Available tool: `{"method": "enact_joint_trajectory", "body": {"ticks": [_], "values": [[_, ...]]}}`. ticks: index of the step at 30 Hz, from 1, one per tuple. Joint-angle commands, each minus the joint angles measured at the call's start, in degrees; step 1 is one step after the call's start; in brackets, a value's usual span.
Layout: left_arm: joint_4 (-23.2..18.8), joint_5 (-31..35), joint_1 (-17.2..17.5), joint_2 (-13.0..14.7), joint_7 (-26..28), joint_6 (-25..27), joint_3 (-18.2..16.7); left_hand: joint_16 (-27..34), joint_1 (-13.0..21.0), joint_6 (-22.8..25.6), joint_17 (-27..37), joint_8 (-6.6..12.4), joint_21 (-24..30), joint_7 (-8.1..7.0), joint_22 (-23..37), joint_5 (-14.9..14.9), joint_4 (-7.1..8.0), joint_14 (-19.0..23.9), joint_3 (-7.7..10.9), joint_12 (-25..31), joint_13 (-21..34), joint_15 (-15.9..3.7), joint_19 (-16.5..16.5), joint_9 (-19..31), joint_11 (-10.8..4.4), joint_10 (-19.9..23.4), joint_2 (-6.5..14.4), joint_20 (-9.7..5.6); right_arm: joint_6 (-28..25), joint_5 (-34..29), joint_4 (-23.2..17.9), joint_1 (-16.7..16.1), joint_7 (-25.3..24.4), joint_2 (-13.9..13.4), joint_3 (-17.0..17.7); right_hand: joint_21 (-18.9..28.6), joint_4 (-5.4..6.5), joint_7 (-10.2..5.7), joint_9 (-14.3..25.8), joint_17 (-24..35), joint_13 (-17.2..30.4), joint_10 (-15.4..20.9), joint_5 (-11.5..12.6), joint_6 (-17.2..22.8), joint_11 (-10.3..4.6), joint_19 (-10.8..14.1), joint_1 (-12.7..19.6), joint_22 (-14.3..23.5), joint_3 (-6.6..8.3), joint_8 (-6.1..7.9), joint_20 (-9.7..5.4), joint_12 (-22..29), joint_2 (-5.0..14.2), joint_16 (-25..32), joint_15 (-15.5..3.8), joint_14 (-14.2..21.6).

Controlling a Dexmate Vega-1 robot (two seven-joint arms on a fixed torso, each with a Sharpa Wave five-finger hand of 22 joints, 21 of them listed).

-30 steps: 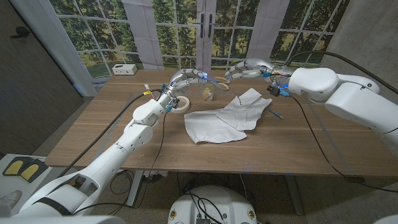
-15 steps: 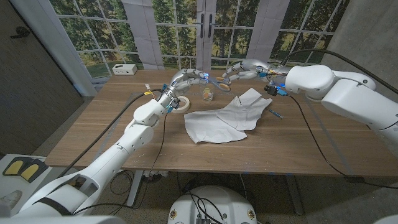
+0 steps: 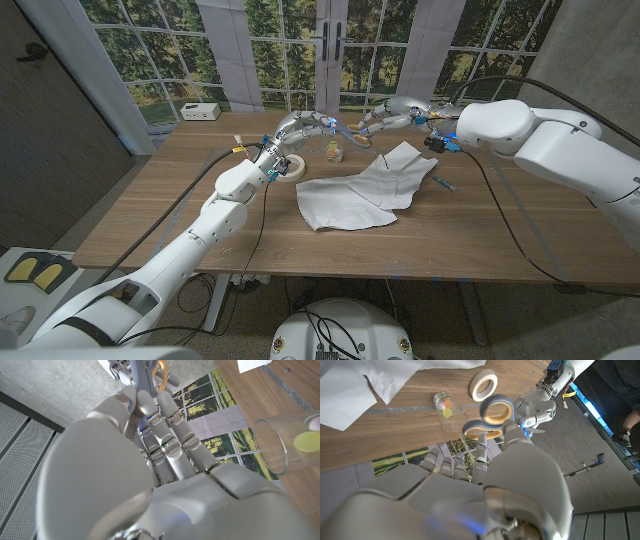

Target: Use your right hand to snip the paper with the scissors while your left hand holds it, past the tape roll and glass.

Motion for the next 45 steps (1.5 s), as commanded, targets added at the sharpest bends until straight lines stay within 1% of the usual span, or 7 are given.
{"method": "enact_joint_trajectory", "body": {"ticks": [1,5,21,33,38,42,45], "values": [[0.3,-0.3,-0.3,0.0,-0.7,-0.2,0.1,0.3,-0.2,0.4,0.1,-0.13,0.5,-0.18,0.0,0.1,0.36,-0.3,0.77,0.3,12.3,0.14,-0.4,0.2,-1.66,2.2,0.4,-1.88,-2.6,-1.3,-1.1,1.1,-0.1,-0.1,-1.1,0.4,0.2,0.36,0.3,0.0,0.1,1.0,-0.2,1.3,0.05,0.0,0.9,0.3,0.42,0.57,0.02,0.5,-0.29,0.5,0.33,0.2],[0.1,0.1,0.0,-0.1,0.1,-0.4,-0.1,0.3,-0.2,0.4,0.1,-0.17,0.6,-0.07,0.0,0.1,0.36,-0.3,0.79,0.3,12.3,0.15,-0.5,0.2,-1.66,2.3,0.5,-1.89,-3.1,-1.9,-1.3,1.5,0.1,-0.1,-1.7,0.5,0.26,0.11,0.3,0.0,0.1,1.5,-0.2,1.7,-0.44,0.1,1.0,0.3,0.46,0.68,0.01,0.8,-0.35,0.5,0.23,0.3],[-1.1,0.0,0.6,0.5,0.4,-0.1,-0.2,0.4,-0.2,0.5,0.2,-0.33,0.9,-0.05,0.0,0.1,0.32,-0.3,0.81,0.3,12.5,0.13,-0.8,0.2,-1.61,2.4,0.5,-1.88,-4.9,-6.0,-2.6,3.7,1.2,0.0,-4.3,0.7,0.37,0.18,0.4,0.0,0.1,2.3,-0.4,2.4,-0.37,0.6,1.4,0.2,0.52,0.88,-0.03,1.1,-0.53,0.6,-0.12,0.9],[-1.6,-0.2,0.8,0.7,0.3,0.2,-0.2,0.4,-0.1,0.5,0.3,-0.44,1.2,-0.09,0.1,0.1,0.31,-0.2,0.81,0.2,12.5,0.14,-0.9,0.3,-1.64,2.4,0.5,-1.91,-7.8,-9.7,-4.0,6.1,3.6,0.3,-7.0,0.8,0.36,0.28,0.4,0.0,0.1,2.8,-0.5,2.7,-0.67,1.0,1.7,0.2,0.6,0.91,-0.04,1.2,-0.65,0.7,-0.31,1.5],[-1.9,-0.2,1.0,0.8,0.5,0.2,-0.2,0.4,-0.1,0.6,0.3,-0.47,1.3,-0.09,0.1,0.1,0.32,-0.2,0.8,0.2,12.5,0.14,-0.9,0.3,-1.65,2.5,0.5,-1.89,-8.4,-11.7,-4.4,7.2,4.5,0.5,-8.4,0.9,0.37,0.28,0.4,0.0,0.1,3.0,-0.5,3.5,-0.56,1.4,1.9,0.2,0.62,1.18,-0.1,1.3,-0.75,0.8,-0.52,1.9],[-2.3,0.0,1.1,1.0,0.7,0.3,-0.2,0.4,-0.1,0.6,0.3,-0.52,1.4,-0.08,0.1,0.1,0.32,-0.2,0.79,0.1,12.5,0.16,-0.9,0.3,-1.63,2.4,0.5,-1.9,-8.9,-13.5,-4.7,8.0,5.0,1.0,-9.5,1.1,0.37,-0.27,0.5,0.0,0.1,4.1,-0.5,5.4,-0.99,2.1,2.3,0.2,0.58,1.85,-0.07,1.6,-1.05,0.9,-0.97,2.6],[-2.4,0.1,1.2,1.1,0.9,0.3,-0.3,0.5,-0.2,0.6,0.3,-0.52,1.5,-0.07,0.1,0.1,0.36,-0.1,0.79,0.1,12.5,0.18,-0.9,0.3,-1.64,2.5,0.6,-1.89,-8.2,-13.8,-4.9,6.8,3.7,1.3,-8.8,1.2,0.38,-0.97,0.5,-0.1,0.1,6.5,-0.4,8.2,-1.92,2.8,2.7,0.2,0.42,2.79,-0.1,2.4,-1.51,0.9,-1.62,3.6]]}}
